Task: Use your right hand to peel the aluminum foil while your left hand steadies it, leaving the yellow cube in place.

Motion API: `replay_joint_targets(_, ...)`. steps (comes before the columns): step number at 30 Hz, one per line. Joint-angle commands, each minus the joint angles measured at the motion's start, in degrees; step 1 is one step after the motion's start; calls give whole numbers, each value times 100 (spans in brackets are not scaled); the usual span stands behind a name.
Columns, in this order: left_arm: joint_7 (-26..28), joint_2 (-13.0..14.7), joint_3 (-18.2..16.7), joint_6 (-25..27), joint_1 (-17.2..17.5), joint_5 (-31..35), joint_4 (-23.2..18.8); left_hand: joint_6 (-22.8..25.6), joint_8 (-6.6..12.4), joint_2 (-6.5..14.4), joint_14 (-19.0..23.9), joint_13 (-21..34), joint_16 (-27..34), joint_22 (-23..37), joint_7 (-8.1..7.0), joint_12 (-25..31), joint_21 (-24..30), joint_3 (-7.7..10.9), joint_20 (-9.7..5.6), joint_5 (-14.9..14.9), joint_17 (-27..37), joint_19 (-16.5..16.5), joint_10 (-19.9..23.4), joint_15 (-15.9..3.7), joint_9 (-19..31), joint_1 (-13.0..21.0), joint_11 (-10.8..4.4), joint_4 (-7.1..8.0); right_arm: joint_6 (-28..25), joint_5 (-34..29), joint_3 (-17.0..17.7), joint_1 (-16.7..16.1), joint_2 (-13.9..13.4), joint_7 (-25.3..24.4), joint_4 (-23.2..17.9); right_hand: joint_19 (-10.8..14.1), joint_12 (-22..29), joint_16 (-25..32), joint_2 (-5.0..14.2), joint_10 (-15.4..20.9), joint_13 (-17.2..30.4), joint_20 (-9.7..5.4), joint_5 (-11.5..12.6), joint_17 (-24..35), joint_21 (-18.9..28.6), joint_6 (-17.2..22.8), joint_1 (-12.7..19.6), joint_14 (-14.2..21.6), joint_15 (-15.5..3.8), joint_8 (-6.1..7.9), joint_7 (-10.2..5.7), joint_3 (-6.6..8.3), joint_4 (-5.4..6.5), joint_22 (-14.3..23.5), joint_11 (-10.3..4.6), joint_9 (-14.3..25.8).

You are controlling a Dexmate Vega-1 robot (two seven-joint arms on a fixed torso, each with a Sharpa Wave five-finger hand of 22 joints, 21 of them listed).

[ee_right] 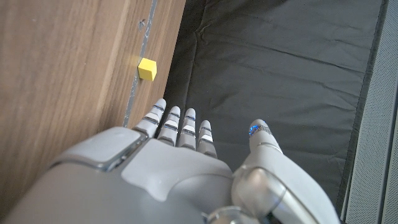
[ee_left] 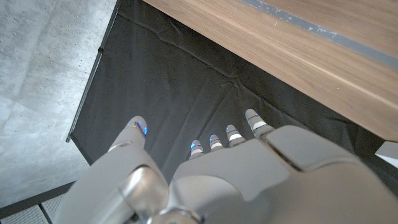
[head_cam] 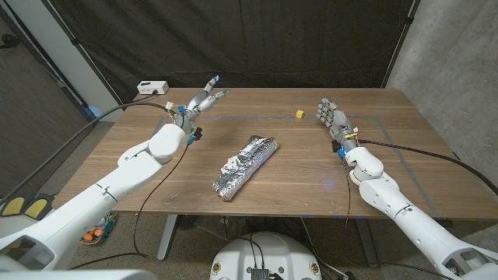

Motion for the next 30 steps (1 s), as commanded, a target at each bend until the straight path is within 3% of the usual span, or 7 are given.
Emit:
replay_joint_targets(1,-53,243,37,388,80,600,-674,-283,35,-28,33,23,35,20,43,60,31,0,7,-21,16,57,31,8,26,11,-19,-29,125,-6,81,-292,-106,-41,-276,24,45,34,-18,70,7,46,29,8,-13,61,53,37,33,9,-7,24,7,8,-4,19)
replay_joint_targets(24,-806,539,609,1690,-252,1956,-1664,-87,69,-205,125,25,27,18,132,68,38,-102,49,-24,26,108,136,22,26,25,-15,-92,342,56,219,-626,-190,-25,-452,36,50,35,-24,116,8,61,28,10,-23,90,41,62,48,7,1,8,17,11,3,20)
replay_joint_targets(30,-1210,535,889,2479,-434,2342,-2046,40,89,-348,204,28,39,14,182,74,80,-196,163,-12,35,249,193,9,27,-9,-30,-111,377,74,259,-730,-231,-23,-523,37,54,32,-21,135,9,64,29,11,-26,100,41,62,53,7,5,6,20,12,12,20)
